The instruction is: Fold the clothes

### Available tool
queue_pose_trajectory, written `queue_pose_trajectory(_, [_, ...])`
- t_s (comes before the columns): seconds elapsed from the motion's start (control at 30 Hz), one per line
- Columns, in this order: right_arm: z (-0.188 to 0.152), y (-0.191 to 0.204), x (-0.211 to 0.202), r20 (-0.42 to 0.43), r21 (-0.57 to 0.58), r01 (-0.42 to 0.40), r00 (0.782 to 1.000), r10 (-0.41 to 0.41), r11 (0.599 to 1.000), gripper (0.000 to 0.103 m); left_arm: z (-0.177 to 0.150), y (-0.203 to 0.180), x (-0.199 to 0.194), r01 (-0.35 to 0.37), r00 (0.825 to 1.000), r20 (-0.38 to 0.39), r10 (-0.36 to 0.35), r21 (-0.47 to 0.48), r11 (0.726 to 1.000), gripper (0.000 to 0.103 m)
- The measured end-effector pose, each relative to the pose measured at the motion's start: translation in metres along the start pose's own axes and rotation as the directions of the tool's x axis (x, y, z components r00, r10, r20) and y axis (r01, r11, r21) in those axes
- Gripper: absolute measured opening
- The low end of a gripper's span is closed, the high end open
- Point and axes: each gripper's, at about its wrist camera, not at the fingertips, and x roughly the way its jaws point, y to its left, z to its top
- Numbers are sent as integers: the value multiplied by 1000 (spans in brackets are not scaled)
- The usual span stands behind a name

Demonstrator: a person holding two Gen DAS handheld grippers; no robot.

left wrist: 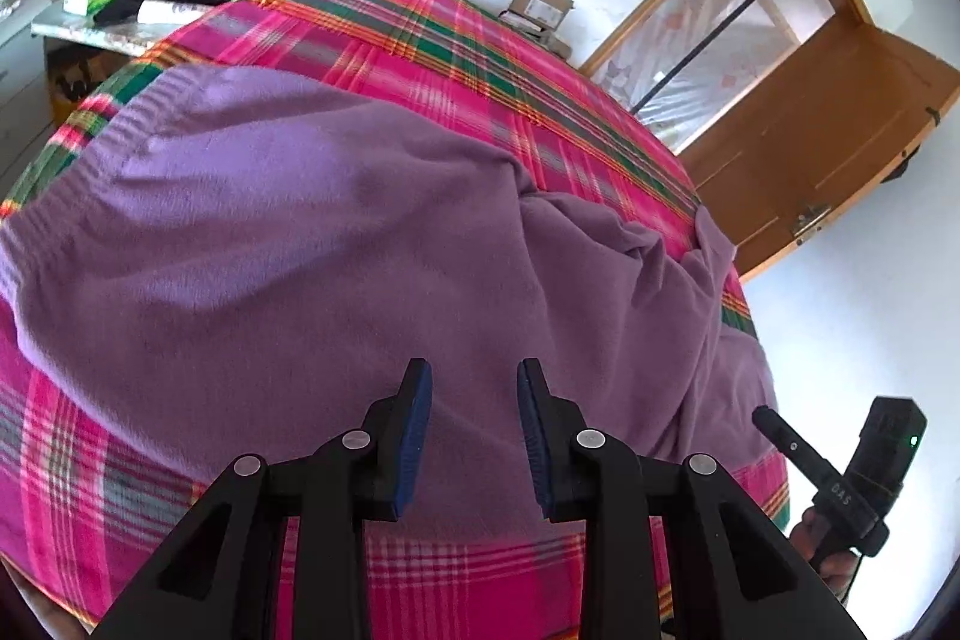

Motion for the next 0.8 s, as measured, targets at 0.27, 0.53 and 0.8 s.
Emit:
queue_pose_trajectory(0.27, [39, 28, 31, -11, -100, -98, 995, 98, 990, 25, 15, 6, 11, -25, 999, 20, 25, -8, 1000, 31])
queue_pose_trajectory(0.53, [64, 48, 66, -55, -130, -183, 983, 177, 974, 25, 25, 12, 11, -58, 998, 35, 58, -3, 998, 31])
queue_pose_trajectory(0.8, [75, 53, 77, -52, -113, -184, 982, 179, 976, 25, 29, 18, 14, -65, 997, 40, 66, -18, 998, 31])
